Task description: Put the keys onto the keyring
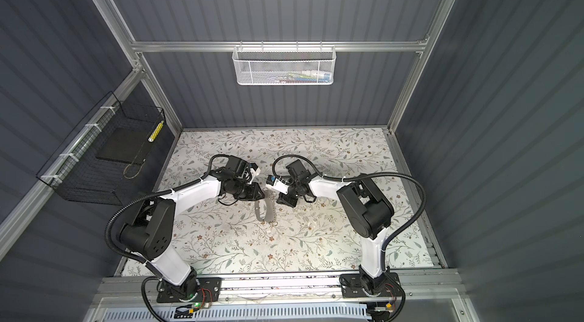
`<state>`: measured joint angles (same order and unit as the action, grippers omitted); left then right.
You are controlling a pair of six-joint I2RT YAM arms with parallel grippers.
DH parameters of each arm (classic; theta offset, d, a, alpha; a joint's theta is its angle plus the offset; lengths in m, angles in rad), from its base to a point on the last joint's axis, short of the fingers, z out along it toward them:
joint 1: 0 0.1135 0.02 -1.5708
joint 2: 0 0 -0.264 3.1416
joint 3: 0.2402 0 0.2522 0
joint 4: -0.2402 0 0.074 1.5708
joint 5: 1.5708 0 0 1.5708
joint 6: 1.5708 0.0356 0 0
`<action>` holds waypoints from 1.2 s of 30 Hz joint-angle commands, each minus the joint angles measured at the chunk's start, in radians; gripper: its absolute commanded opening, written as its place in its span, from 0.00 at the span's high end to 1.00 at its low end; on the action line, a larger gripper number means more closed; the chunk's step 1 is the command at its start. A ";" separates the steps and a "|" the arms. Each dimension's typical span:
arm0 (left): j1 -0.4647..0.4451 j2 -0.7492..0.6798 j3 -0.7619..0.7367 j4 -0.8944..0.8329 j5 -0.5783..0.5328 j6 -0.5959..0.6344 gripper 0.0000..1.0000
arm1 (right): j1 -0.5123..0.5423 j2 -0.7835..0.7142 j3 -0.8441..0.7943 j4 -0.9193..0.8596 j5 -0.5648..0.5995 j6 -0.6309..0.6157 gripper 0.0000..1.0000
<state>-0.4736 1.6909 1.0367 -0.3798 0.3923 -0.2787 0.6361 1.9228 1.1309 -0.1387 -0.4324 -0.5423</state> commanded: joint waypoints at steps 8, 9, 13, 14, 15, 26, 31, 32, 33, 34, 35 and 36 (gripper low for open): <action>-0.040 0.060 0.030 -0.044 0.031 0.021 0.76 | -0.027 -0.056 -0.061 0.076 -0.021 -0.003 0.63; -0.043 0.063 0.032 -0.043 0.031 0.020 0.77 | -0.028 -0.060 -0.065 0.079 -0.024 -0.003 0.63; -0.045 0.062 0.031 -0.018 0.033 0.025 0.78 | -0.029 -0.080 -0.088 0.094 -0.044 -0.013 0.63; -0.045 0.062 0.036 -0.020 0.025 0.032 0.78 | -0.030 -0.086 -0.096 0.102 -0.048 -0.015 0.63; -0.045 0.065 0.041 -0.023 0.018 0.039 0.78 | -0.029 -0.091 -0.106 0.112 -0.049 -0.015 0.64; -0.044 0.133 0.075 0.018 0.077 0.038 0.81 | -0.030 -0.079 -0.093 0.095 -0.058 -0.019 0.64; -0.045 0.145 0.076 0.014 0.079 0.044 0.83 | -0.030 -0.056 -0.058 0.058 -0.057 -0.018 0.64; -0.044 0.148 0.073 0.013 0.076 0.045 0.83 | -0.030 -0.052 -0.053 0.054 -0.056 -0.018 0.64; -0.044 0.149 0.074 0.012 0.074 0.046 0.83 | -0.030 -0.048 -0.047 0.050 -0.054 -0.016 0.64; -0.045 0.153 0.073 0.010 0.074 0.046 0.83 | -0.029 -0.043 -0.043 0.044 -0.052 -0.016 0.63; -0.045 0.157 0.074 0.010 0.073 0.045 0.83 | -0.028 -0.038 -0.039 0.039 -0.053 -0.016 0.63; -0.045 0.161 0.073 0.010 0.074 0.044 0.83 | -0.028 -0.036 -0.037 0.037 -0.055 -0.018 0.63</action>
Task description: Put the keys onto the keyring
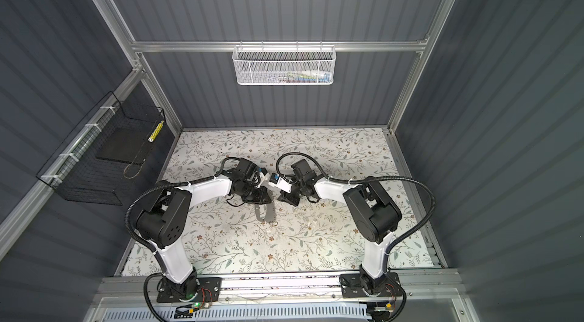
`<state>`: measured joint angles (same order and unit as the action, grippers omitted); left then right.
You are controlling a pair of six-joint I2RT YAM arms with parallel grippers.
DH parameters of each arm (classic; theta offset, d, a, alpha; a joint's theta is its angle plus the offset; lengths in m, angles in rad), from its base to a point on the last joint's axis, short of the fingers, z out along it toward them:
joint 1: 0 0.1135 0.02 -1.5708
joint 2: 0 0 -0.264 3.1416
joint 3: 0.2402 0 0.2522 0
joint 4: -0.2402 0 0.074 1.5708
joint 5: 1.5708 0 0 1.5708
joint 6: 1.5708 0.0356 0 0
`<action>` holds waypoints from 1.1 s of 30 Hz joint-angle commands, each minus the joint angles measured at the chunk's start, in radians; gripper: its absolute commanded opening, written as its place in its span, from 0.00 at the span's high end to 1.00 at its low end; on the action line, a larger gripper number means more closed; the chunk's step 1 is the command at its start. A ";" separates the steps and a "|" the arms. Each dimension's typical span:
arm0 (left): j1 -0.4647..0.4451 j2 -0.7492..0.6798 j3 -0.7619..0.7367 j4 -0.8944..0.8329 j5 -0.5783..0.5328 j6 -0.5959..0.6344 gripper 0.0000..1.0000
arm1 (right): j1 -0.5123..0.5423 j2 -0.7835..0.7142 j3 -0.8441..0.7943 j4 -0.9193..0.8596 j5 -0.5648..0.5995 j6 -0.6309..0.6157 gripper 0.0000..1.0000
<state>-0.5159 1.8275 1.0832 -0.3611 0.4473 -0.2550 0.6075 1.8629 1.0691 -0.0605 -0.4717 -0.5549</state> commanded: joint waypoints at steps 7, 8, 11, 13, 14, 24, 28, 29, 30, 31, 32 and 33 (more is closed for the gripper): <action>-0.002 0.044 0.023 -0.014 0.004 0.017 0.83 | 0.004 0.040 0.031 -0.052 -0.018 -0.013 0.63; -0.002 0.048 0.023 -0.016 0.002 0.016 0.83 | 0.004 0.043 0.036 -0.054 -0.018 -0.013 0.63; -0.002 0.053 0.021 -0.015 0.004 0.014 0.84 | 0.006 0.050 0.046 -0.067 -0.016 -0.014 0.62; -0.002 0.053 0.021 -0.018 0.002 0.014 0.84 | 0.006 0.057 0.056 -0.078 -0.021 -0.017 0.62; -0.002 0.053 0.021 -0.019 0.001 0.014 0.84 | 0.006 0.063 0.062 -0.088 -0.022 -0.019 0.62; -0.002 0.028 0.015 -0.033 -0.007 0.015 0.84 | 0.012 0.138 0.176 -0.208 -0.046 -0.010 0.61; -0.001 0.010 0.017 -0.039 -0.011 0.019 0.83 | 0.012 0.172 0.221 -0.264 -0.066 0.005 0.59; -0.001 0.009 0.017 -0.041 -0.011 0.020 0.82 | 0.012 0.180 0.232 -0.278 -0.068 0.009 0.58; -0.001 0.008 0.016 -0.041 -0.012 0.020 0.82 | 0.012 0.188 0.241 -0.290 -0.068 0.013 0.58; -0.001 0.009 0.015 -0.042 -0.012 0.021 0.82 | 0.012 0.195 0.250 -0.298 -0.067 0.015 0.58; 0.000 0.011 0.015 -0.041 -0.012 0.023 0.83 | 0.011 0.203 0.260 -0.309 -0.068 0.015 0.57; -0.001 0.012 0.015 -0.041 -0.014 0.024 0.83 | 0.011 0.208 0.267 -0.319 -0.068 0.018 0.57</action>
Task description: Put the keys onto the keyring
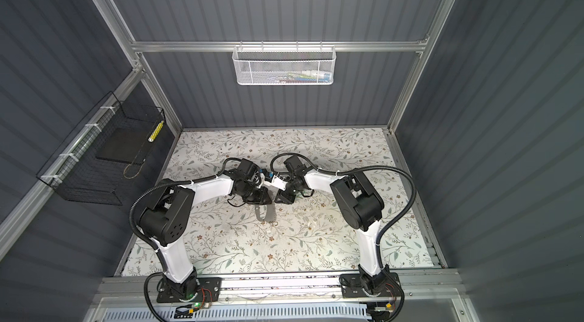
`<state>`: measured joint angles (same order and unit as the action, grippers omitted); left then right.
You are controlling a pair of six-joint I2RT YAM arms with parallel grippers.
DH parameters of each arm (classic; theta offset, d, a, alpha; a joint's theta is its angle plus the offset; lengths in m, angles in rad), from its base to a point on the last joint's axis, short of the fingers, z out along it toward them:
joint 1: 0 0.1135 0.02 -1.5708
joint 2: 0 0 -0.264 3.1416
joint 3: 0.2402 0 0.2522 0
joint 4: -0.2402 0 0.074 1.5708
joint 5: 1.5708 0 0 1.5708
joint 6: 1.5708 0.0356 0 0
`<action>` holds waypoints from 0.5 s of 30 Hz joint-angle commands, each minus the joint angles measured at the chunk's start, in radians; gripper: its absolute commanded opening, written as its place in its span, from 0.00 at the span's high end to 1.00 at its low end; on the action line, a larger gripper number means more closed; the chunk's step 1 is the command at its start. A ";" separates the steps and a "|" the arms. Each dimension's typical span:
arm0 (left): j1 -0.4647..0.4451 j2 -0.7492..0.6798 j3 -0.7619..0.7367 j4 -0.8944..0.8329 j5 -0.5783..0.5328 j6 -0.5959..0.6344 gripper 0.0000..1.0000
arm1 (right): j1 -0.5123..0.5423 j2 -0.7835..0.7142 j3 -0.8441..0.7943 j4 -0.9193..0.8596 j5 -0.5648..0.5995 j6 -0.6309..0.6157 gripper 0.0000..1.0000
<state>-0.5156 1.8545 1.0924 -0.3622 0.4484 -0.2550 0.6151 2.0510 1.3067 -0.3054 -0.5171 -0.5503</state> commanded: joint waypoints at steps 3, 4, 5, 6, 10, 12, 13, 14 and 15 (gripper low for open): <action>-0.001 -0.015 0.004 -0.040 -0.013 0.023 0.83 | 0.005 0.035 0.042 -0.078 -0.016 0.015 0.57; 0.000 -0.014 0.002 -0.039 -0.014 0.022 0.83 | 0.004 0.039 0.046 -0.078 -0.017 0.013 0.57; -0.001 -0.015 0.001 -0.040 -0.015 0.024 0.83 | 0.004 0.042 0.049 -0.105 -0.017 0.015 0.57; -0.001 -0.014 0.001 -0.039 -0.016 0.023 0.83 | 0.003 0.045 0.050 -0.104 -0.017 0.018 0.57; -0.001 -0.014 0.001 -0.040 -0.014 0.023 0.83 | 0.007 0.057 0.053 -0.091 -0.002 0.038 0.58; -0.001 -0.015 0.001 -0.038 -0.015 0.023 0.83 | 0.009 0.058 0.051 -0.089 0.004 0.046 0.58; 0.000 -0.014 0.001 -0.039 -0.015 0.023 0.83 | 0.009 0.058 0.050 -0.089 0.008 0.048 0.59; -0.001 -0.014 0.001 -0.039 -0.016 0.022 0.83 | 0.012 0.059 0.048 -0.088 0.014 0.049 0.60; 0.001 -0.014 0.001 -0.040 -0.014 0.020 0.83 | 0.015 0.058 0.047 -0.089 0.018 0.050 0.60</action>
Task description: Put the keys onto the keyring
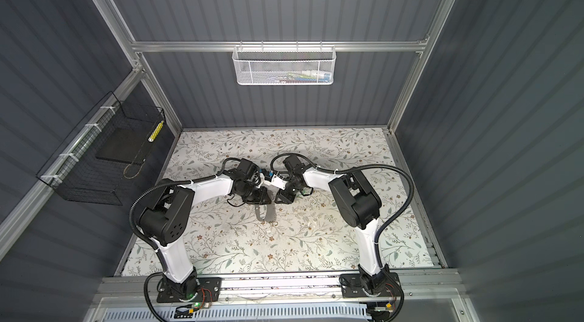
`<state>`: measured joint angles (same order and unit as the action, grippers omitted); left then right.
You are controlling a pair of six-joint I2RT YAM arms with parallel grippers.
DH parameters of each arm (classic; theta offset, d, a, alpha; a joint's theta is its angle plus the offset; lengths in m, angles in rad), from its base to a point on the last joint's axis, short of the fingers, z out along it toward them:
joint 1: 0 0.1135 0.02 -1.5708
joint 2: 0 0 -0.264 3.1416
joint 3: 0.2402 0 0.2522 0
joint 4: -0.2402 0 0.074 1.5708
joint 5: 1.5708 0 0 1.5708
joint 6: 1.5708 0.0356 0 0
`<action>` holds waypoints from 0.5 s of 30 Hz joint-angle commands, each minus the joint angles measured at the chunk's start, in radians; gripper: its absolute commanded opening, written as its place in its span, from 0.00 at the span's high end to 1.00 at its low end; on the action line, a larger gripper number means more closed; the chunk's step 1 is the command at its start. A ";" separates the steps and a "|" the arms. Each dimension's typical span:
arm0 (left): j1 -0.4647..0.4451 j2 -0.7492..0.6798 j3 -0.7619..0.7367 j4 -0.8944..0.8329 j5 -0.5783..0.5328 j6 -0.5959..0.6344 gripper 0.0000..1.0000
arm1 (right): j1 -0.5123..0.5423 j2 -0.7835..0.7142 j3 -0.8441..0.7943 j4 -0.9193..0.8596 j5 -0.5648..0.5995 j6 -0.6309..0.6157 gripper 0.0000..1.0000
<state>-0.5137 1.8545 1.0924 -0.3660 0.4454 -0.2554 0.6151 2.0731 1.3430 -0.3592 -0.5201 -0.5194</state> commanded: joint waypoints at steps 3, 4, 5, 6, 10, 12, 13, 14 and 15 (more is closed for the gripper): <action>-0.001 -0.018 0.004 -0.035 -0.014 0.021 0.83 | 0.020 0.037 0.003 0.007 0.019 0.028 0.63; -0.002 -0.018 0.002 -0.036 -0.014 0.021 0.83 | 0.019 0.039 0.003 0.012 0.019 0.031 0.63; -0.001 -0.021 0.001 -0.036 -0.015 0.021 0.83 | 0.020 0.041 0.003 0.015 0.019 0.038 0.64; 0.000 -0.021 0.001 -0.037 -0.015 0.021 0.83 | 0.020 0.042 0.004 0.017 0.017 0.041 0.66; 0.000 -0.021 0.000 -0.035 -0.015 0.021 0.83 | 0.022 0.048 0.009 0.022 0.018 0.054 0.70; 0.000 -0.021 0.000 -0.036 -0.017 0.021 0.83 | 0.021 0.048 0.009 0.017 0.020 0.053 0.73; 0.001 -0.024 0.000 -0.037 -0.017 0.021 0.83 | 0.022 0.047 0.008 0.019 0.023 0.055 0.75; 0.001 -0.026 0.000 -0.036 -0.018 0.021 0.83 | 0.022 0.044 0.006 0.020 0.024 0.056 0.77; 0.003 -0.027 -0.003 -0.038 -0.019 0.022 0.83 | 0.023 0.040 0.003 0.020 0.025 0.055 0.79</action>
<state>-0.5072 1.8500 1.0924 -0.3664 0.4267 -0.2558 0.6247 2.0830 1.3430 -0.3210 -0.5140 -0.4751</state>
